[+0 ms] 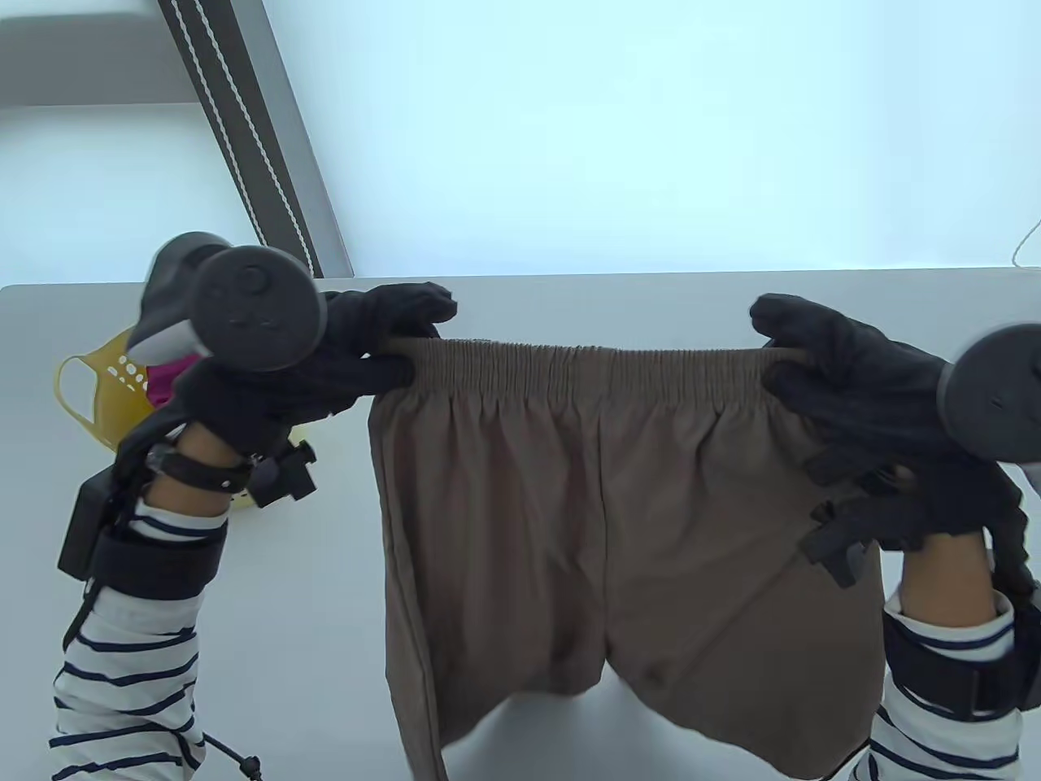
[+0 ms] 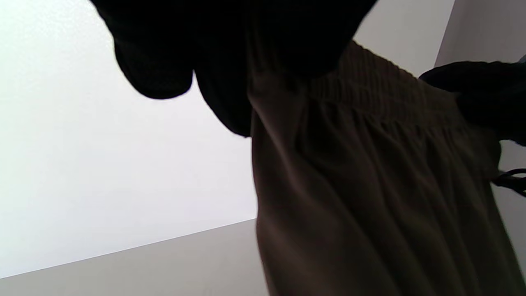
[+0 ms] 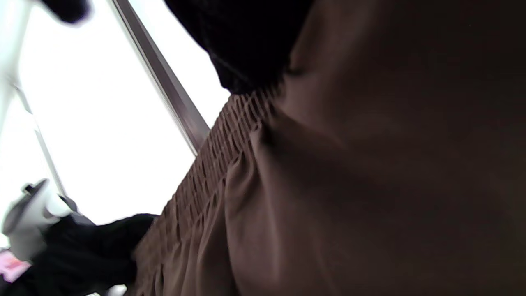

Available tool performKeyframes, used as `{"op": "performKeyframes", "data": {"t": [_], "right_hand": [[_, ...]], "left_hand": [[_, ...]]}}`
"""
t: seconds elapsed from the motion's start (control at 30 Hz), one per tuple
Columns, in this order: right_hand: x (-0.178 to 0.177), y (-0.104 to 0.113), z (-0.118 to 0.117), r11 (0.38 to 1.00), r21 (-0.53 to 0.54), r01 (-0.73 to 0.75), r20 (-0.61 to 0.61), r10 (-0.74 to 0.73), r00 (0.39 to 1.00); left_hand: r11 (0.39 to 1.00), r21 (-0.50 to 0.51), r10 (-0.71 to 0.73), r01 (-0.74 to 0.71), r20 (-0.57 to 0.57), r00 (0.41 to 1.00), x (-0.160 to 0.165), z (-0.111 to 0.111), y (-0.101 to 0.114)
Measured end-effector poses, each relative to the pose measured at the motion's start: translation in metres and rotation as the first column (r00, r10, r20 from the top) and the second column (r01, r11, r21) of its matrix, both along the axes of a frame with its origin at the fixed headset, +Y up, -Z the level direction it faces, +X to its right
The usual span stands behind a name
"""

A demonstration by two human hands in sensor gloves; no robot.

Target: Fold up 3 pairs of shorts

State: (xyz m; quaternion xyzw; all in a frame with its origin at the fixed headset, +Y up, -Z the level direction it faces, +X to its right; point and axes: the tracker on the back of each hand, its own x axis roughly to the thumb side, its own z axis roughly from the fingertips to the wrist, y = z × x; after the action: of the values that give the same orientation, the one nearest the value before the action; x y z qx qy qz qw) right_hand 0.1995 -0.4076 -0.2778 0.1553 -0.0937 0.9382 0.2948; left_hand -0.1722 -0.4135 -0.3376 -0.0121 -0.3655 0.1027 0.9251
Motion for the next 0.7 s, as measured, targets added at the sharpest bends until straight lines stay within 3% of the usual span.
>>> {"op": "performKeyframes", "data": {"t": [0.07, 0.1, 0.13, 0.17, 0.23, 0.27, 0.37, 0.5, 0.57, 0.7], "right_hand": [[-0.012, -0.020, -0.033, 0.980, -0.068, -0.187, 0.162, 0.196, 0.967], [-0.020, -0.028, -0.046, 0.958, -0.069, -0.278, 0.281, 0.286, 0.916], [-0.024, -0.030, -0.050, 0.949, -0.059, -0.308, 0.317, 0.311, 0.896], [-0.033, -0.032, -0.056, 0.924, 0.002, -0.383, 0.392, 0.352, 0.850], [-0.044, -0.030, -0.053, 0.879, 0.164, -0.449, 0.562, 0.291, 0.774], [-0.049, -0.026, -0.046, 0.802, 0.293, -0.520, 0.647, 0.235, 0.726], [-0.058, -0.019, -0.025, 0.654, 0.417, -0.631, 0.699, 0.213, 0.683], [-0.058, -0.026, 0.002, 0.567, 0.515, -0.643, 0.652, 0.227, 0.723], [-0.057, -0.040, 0.014, 0.533, 0.535, -0.656, 0.617, 0.284, 0.734], [-0.056, -0.100, 0.040, 0.481, 0.529, -0.699, 0.499, 0.491, 0.714]], "left_hand": [[0.990, 0.059, -0.116, 0.126, -0.152, 0.982, 0.018, -0.022, -0.016], [0.974, 0.116, -0.162, 0.194, -0.235, 0.958, 0.027, -0.032, -0.020], [0.964, 0.144, -0.179, 0.224, -0.271, 0.946, 0.031, -0.036, -0.021], [0.940, 0.218, -0.173, 0.261, -0.354, 0.919, 0.037, -0.040, -0.022], [0.863, 0.402, -0.088, 0.305, -0.476, 0.875, 0.041, -0.039, -0.017], [0.766, 0.559, 0.032, 0.318, -0.527, 0.849, 0.039, -0.034, -0.013], [0.600, 0.750, 0.209, 0.279, -0.483, 0.850, 0.030, -0.015, -0.005], [0.444, 0.855, 0.208, 0.268, -0.390, 0.897, 0.015, 0.011, -0.015], [0.412, 0.876, 0.146, 0.251, -0.336, 0.930, 0.008, 0.026, -0.034], [0.431, 0.863, -0.078, 0.265, -0.257, 0.963, -0.006, 0.058, -0.101]]}}
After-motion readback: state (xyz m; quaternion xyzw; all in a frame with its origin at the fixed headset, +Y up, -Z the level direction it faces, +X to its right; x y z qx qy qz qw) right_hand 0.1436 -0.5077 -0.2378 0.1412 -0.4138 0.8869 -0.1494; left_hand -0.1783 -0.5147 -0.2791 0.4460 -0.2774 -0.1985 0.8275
